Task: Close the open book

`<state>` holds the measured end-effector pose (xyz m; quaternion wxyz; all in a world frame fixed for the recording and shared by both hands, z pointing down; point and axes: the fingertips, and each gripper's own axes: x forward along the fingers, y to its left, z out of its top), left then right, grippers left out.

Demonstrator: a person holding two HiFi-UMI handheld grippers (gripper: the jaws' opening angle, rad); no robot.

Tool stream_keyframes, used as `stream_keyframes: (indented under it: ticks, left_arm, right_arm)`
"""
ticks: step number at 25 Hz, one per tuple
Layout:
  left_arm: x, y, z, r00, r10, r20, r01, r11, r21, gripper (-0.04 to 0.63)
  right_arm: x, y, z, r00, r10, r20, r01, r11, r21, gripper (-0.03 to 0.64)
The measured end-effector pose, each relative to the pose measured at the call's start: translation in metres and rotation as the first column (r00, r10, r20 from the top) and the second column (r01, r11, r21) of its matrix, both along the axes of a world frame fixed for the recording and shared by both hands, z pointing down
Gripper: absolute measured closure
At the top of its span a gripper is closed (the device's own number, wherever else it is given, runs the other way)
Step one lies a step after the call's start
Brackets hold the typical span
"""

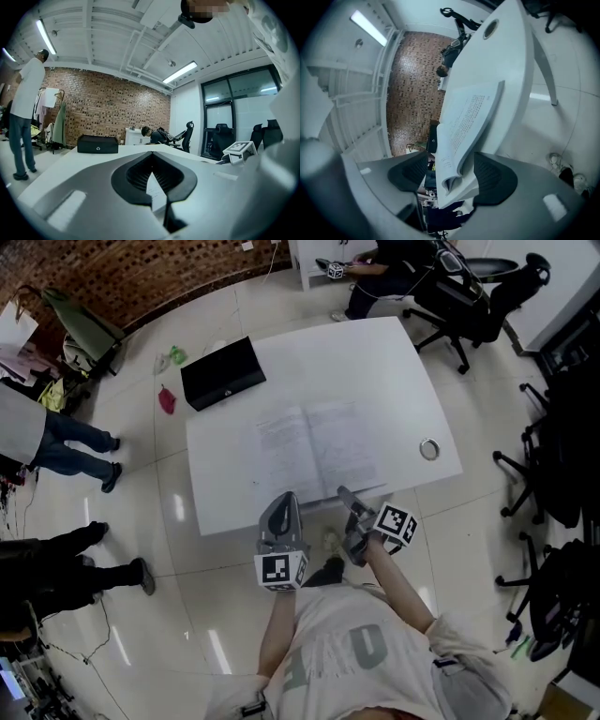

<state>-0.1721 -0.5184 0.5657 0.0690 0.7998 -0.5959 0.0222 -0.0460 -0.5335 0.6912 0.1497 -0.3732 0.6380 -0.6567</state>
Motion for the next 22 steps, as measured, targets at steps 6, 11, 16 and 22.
stream_keyframes:
  ticks: [6,11,16,22]
  left_arm:
    - [-0.002,-0.003,0.004,1.0,-0.015,-0.007,0.015,1.0,-0.007,0.58]
    - [-0.003,-0.004,0.005,1.0,-0.015,-0.009,0.015,1.0,-0.009,0.58]
    - [0.003,-0.005,0.006,1.0,-0.005,-0.003,0.005,1.0,-0.013,0.58]
    - [0.006,-0.008,0.011,1.0,0.002,-0.001,-0.002,1.0,-0.025,0.58]
  right_arm:
    - [-0.004,-0.007,0.003,0.997,-0.007,-0.079,0.004,0.999,-0.045,0.322]
    - [0.0,-0.013,0.007,0.996,0.048,-0.076,-0.052,0.997,-0.052,0.344]
    - [0.025,-0.018,0.008,0.98,0.198,0.008,-0.197,0.978,-0.07,0.364]
    - [0.028,-0.011,0.027,0.987,0.156,-0.045,-0.16,0.981,-0.113,0.569]
